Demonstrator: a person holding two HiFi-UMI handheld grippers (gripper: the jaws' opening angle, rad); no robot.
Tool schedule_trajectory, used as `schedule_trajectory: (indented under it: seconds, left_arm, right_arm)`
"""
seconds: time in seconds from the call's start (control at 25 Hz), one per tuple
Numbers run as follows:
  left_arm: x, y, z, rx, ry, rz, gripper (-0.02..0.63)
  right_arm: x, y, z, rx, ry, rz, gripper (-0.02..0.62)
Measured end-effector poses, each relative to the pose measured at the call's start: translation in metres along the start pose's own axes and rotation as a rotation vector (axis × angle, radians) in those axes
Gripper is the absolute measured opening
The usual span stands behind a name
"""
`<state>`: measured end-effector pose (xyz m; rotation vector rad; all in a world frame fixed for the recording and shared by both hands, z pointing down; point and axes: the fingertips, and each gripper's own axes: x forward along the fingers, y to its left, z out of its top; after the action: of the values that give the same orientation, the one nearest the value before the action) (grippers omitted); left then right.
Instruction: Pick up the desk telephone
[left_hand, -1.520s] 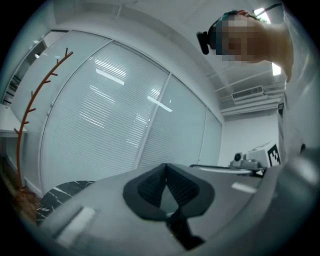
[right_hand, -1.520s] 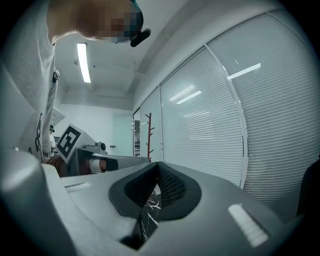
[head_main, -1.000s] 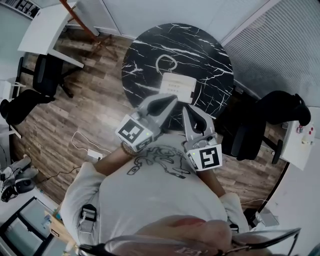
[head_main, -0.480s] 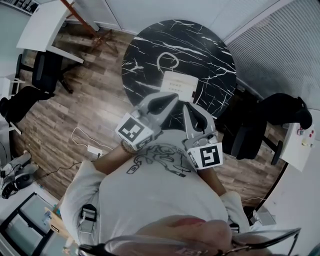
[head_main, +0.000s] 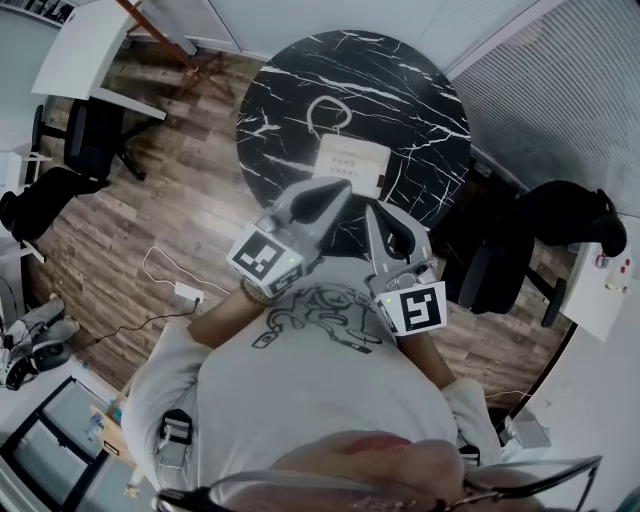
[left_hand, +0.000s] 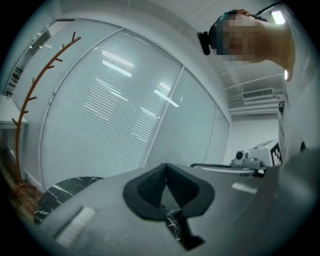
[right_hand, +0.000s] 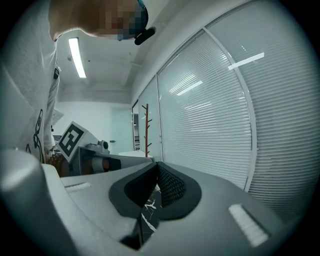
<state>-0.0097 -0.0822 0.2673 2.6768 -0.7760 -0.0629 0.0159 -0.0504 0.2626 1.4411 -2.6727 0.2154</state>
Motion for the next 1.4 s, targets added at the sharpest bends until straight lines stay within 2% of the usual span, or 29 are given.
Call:
schedule_trajectory:
  seconds: [0.2, 0.52, 0.68, 1.0, 1.4]
  left_arm:
    - [0.005, -0.001, -0.010, -0.004, 0.011, 0.015, 0.002]
    - [0.011, 0.002, -0.029, -0.028, 0.040, 0.032, 0.002]
    - [0.016, 0.011, -0.040, -0.014, 0.065, 0.043, 0.002]
    - [0.025, 0.023, -0.073, 0.011, 0.114, 0.044, 0.009]
    - [0.029, 0.055, -0.111, -0.025, 0.157, 0.056, 0.049]
  right_arm:
    - [-0.003, -0.007, -0.004, 0.033, -0.016, -0.007, 0.006]
    - [-0.008, -0.015, -0.020, 0.043, 0.009, 0.000, 0.006]
    - [-0.004, -0.025, -0.031, 0.053, 0.021, -0.015, 0.006]
    - [0.002, -0.043, -0.067, 0.064, 0.056, -0.022, 0.008]
    - [0.021, -0.050, -0.108, 0.084, 0.110, -0.017, 0.041]
